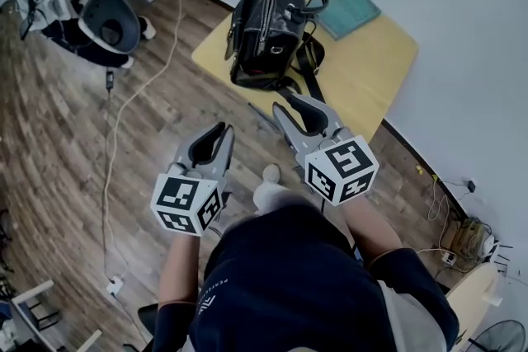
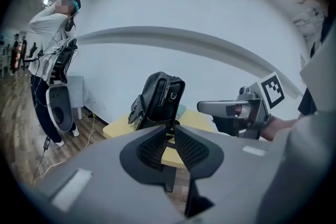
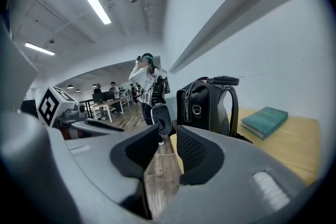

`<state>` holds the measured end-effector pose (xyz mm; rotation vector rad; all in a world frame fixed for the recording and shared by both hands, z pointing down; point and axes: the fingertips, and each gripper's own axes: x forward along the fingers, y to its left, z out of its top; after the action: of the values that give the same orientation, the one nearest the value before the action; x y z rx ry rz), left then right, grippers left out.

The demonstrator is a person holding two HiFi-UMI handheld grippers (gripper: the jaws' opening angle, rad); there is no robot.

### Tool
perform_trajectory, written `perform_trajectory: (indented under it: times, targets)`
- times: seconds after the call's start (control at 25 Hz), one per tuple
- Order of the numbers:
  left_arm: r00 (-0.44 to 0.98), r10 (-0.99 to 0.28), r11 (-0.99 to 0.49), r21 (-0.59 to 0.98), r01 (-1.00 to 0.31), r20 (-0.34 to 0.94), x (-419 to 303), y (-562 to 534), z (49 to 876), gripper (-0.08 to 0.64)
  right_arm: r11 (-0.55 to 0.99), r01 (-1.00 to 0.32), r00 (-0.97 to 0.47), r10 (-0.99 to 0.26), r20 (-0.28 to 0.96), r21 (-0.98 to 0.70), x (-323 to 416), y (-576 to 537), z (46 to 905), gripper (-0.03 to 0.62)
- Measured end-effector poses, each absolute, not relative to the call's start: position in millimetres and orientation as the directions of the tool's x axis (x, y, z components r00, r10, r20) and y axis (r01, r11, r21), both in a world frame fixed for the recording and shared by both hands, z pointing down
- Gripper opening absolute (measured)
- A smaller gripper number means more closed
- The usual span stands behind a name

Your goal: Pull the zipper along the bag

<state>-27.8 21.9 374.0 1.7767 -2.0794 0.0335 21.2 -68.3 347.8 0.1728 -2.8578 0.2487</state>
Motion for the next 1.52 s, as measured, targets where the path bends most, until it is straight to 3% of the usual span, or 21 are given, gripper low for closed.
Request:
perform_trajectory:
  times: [0.4, 0.68, 1.08, 1.52]
  targets:
    - [-0.111, -0.944, 0.184, 0.213, -0.96, 0.311, -80.5, -30.4, 367.6, 0.088, 0.969, -0.116, -0.967, -0.06, 0.248, -0.219, -18.7, -101.4, 347.6, 0.114]
    - [-0.037, -0.957, 0.101, 0.211, -0.972, 0.286, -104.1, -57.1, 365.4, 0.091, 0.963, -0.144, -0.96, -0.08, 0.268, -0.229, -33.9, -104.0, 353.3, 0.114]
    - [0.238, -0.922, -0.181, 0.203, -0.962, 0.304, -139.2, -88.4, 360.7, 0.094, 0.899, -0.374, -0.909, -0.307, 0.283, -0.228, -61.4, -115.1, 347.8, 0.114]
    - [0.45, -0.837, -0.392, 0.232, -0.89, 0.311, -162.7, -100.0, 371.1, 0.091, 0.752, -0.631, -0.77, -0.58, 0.264, -0.189, -71.8, -123.2, 346.4, 0.112]
